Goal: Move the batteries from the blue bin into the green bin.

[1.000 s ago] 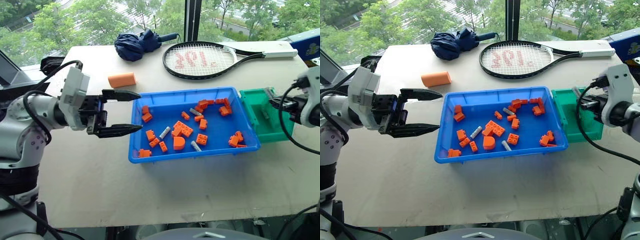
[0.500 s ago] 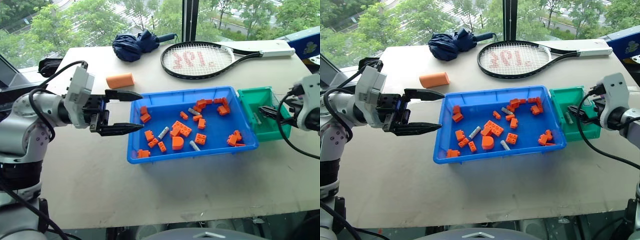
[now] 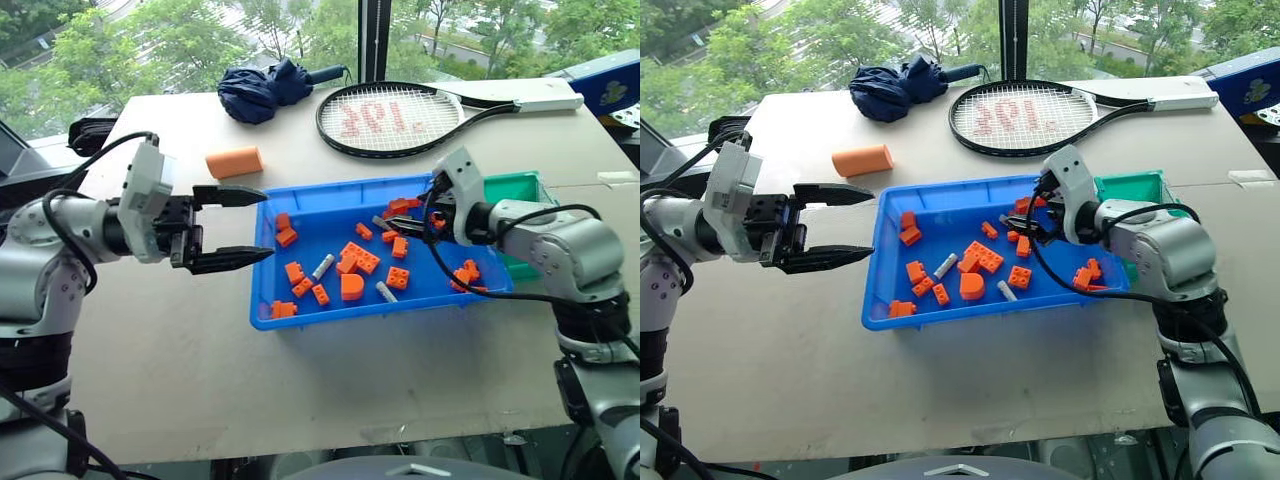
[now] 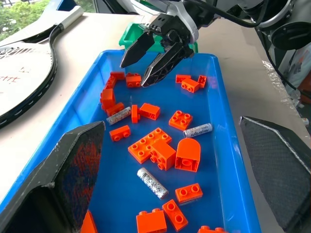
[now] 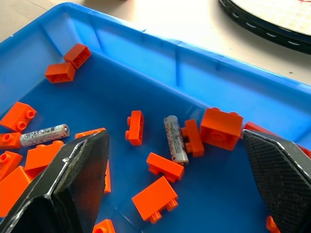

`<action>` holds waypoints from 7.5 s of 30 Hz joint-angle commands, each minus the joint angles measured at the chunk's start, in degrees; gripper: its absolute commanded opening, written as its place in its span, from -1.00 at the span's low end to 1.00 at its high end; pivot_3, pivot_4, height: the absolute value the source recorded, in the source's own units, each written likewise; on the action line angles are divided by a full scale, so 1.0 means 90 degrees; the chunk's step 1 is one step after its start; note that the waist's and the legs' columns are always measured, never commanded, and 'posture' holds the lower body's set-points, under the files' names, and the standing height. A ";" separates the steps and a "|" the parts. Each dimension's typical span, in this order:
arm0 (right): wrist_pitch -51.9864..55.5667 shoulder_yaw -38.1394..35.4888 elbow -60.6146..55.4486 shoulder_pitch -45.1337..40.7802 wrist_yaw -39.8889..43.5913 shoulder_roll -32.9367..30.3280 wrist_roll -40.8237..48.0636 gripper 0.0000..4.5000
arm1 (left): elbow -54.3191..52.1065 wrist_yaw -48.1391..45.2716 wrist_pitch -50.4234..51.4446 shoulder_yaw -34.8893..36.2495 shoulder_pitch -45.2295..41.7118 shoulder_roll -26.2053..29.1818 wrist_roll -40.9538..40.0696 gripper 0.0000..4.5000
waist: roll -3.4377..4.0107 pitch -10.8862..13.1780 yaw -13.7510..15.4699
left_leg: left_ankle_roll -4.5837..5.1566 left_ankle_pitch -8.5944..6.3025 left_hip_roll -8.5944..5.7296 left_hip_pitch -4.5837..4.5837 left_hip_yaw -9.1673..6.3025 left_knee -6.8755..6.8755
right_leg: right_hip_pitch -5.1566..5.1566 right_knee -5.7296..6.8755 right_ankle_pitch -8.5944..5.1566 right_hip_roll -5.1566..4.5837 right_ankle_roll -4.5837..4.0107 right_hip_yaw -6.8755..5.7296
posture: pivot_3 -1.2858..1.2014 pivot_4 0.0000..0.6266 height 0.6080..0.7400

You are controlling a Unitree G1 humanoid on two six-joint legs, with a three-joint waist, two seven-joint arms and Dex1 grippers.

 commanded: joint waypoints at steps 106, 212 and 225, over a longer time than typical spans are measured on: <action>-0.1213 0.1557 0.2797 -0.1145 0.1826 0.0745 -0.2454 0.01 | -0.0422 0.0287 -0.0030 0.0420 0.0157 0.0113 -0.0032 1.00 | -0.0002 -0.0002 -0.0021 | -0.0006 0.0003 -0.0001 -0.0002 0.0000 -0.0002 | -0.0011 0.0007 0.0001 0.0002 -0.0001 0.0004 | 0.03 -0.52 1.00; -0.3857 0.3148 0.1147 -0.0734 0.5024 -0.0818 -0.2860 0.95 | -0.0262 -0.0169 -0.0380 0.0100 -0.0046 0.0082 0.0001 1.00 | -0.0002 0.0000 -0.0001 | -0.0007 0.0004 0.0000 -0.0015 -0.0002 0.0007 | -0.0018 0.0011 0.0001 0.0002 0.0000 0.0000 | 0.03 -0.52 1.00; -0.3810 0.2954 0.0999 -0.0709 0.5222 -0.1082 -0.3177 -0.34 | -0.0148 -0.0218 -0.0386 0.0032 -0.0193 0.0062 0.0008 1.00 | -0.0004 -0.0002 0.0001 | -0.0007 0.0004 -0.0001 -0.0015 -0.0002 0.0008 | -0.0017 0.0012 0.0001 0.0002 0.0000 -0.0001 | 0.03 -0.52 1.00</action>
